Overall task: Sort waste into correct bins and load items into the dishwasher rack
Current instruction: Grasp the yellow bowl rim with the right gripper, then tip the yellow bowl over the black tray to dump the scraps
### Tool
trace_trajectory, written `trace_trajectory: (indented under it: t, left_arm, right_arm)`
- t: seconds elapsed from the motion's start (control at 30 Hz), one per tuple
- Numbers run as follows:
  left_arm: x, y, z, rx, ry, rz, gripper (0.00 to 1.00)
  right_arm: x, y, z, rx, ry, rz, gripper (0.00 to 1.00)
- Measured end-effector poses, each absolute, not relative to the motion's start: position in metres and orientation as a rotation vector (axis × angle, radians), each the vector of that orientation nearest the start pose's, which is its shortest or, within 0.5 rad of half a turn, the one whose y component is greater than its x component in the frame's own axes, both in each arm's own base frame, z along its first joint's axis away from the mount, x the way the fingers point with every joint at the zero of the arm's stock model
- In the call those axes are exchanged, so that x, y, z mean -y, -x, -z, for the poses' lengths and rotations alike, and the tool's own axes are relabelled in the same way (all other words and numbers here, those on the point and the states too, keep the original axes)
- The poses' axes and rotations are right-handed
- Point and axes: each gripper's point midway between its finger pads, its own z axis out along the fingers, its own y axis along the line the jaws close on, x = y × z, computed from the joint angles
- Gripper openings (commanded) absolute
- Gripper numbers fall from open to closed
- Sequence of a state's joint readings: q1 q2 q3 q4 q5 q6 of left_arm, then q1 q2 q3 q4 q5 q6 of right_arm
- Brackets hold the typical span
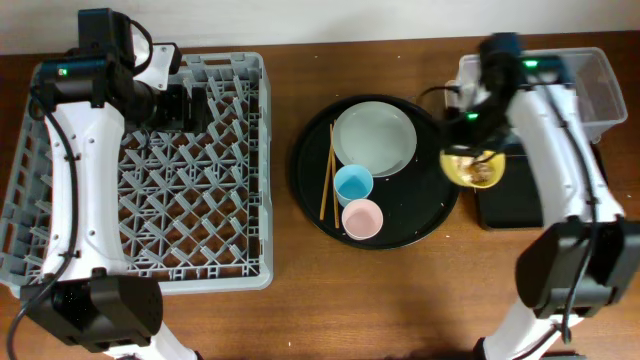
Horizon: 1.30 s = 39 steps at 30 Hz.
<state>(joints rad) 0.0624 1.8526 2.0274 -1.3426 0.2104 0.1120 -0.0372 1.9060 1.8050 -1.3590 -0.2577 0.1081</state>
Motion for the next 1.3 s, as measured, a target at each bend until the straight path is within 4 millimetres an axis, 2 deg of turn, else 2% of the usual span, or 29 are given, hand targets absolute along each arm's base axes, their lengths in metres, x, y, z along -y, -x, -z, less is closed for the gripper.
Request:
trace_trajectory:
  t: [0.17, 0.4, 0.53, 0.73, 0.87, 1.0, 1.2, 1.3]
  left_arm:
    - [0.010, -0.421, -0.246, -2.711, -0.126, 0.237, 0.99]
    - [0.010, -0.421, -0.246, -2.712, -0.126, 0.237, 0.99]
    - [0.010, -0.421, -0.246, -2.712, -0.126, 0.237, 0.99]
    - [0.010, -0.421, -0.245, -2.713, -0.126, 0.238, 0.99]
    - [0.010, -0.421, -0.245, -2.713, -0.126, 0.238, 0.99]
    - [0.010, -0.421, -0.245, -2.714, -0.125, 0.237, 0.99]
    - [0.010, -0.421, -0.245, -2.714, -0.125, 0.238, 0.99]
    - [0.010, -0.421, -0.245, -2.714, -0.125, 0.238, 0.99]
  right_arm:
    - [0.010, -0.389, -0.169, -2.907, -0.149, -0.606, 0.04]
    - [0.056, -0.390, -0.196, -2.559, -0.026, -0.960, 0.04]
    - [0.076, -0.379, -0.183, -2.449, -0.049, -1.053, 0.04]
    - [0.086, -0.370, -0.144, -2.303, -0.100, -1.154, 0.04]
    - [0.097, -0.361, -0.131, -2.185, -0.168, -1.203, 0.04]
    - [0.112, -0.353, -0.134, -2.058, -0.241, -1.249, 0.04]
    - [0.141, -0.346, -0.157, -1.868, -0.322, -1.282, 0.04]
    - [0.144, -0.345, -0.162, -1.835, -0.325, -1.291, 0.04]
